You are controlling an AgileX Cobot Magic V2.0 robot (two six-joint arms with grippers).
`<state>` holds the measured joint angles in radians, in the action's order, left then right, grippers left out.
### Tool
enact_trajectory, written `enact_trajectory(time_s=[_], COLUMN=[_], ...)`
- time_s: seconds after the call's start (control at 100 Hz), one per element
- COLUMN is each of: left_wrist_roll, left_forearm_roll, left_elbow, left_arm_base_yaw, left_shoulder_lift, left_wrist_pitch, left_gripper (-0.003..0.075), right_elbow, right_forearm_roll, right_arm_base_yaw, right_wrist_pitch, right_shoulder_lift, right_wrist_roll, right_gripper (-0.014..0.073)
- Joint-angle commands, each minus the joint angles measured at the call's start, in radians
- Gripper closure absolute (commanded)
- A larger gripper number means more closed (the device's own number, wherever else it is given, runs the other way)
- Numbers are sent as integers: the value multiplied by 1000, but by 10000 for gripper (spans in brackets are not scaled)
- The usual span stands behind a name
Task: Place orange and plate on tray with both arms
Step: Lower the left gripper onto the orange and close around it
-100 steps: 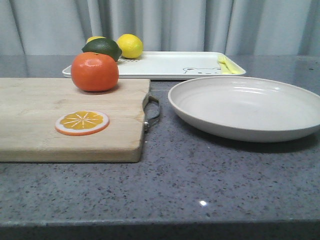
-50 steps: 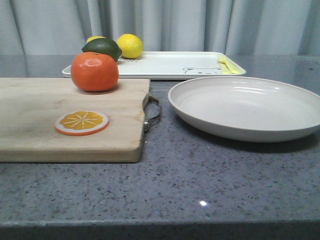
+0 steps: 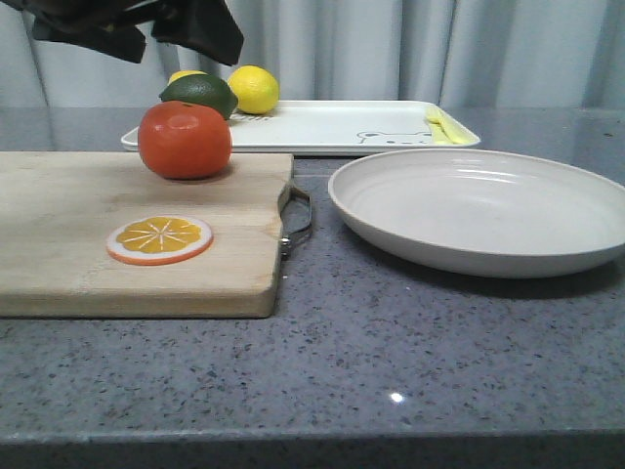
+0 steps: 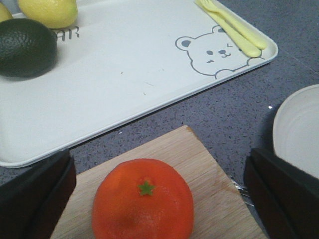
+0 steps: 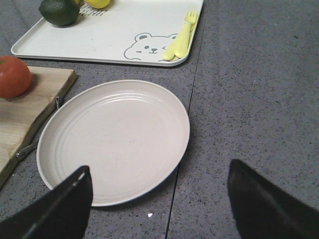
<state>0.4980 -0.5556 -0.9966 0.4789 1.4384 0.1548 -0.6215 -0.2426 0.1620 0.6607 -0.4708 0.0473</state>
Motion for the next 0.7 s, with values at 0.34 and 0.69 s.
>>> enact_trajectory(time_s=[0.34, 0.69], left_wrist_roll=[0, 0], left_forearm_roll=[-31, -32], left_elbow=[-43, -41], left_arm_base_yaw=[-3, -21], left_shoulder_lift=[60, 105], left_wrist_pitch=[-116, -93], left_gripper=[71, 108], right_elbow=[-36, -36], right_forearm_roll=[-9, -9], right_arm_base_yaw=[-3, -3], right_wrist_pitch=[-76, -76], right_shoulder_lift=[-15, -15], right_wrist_roll=[5, 5], right_gripper=[32, 32])
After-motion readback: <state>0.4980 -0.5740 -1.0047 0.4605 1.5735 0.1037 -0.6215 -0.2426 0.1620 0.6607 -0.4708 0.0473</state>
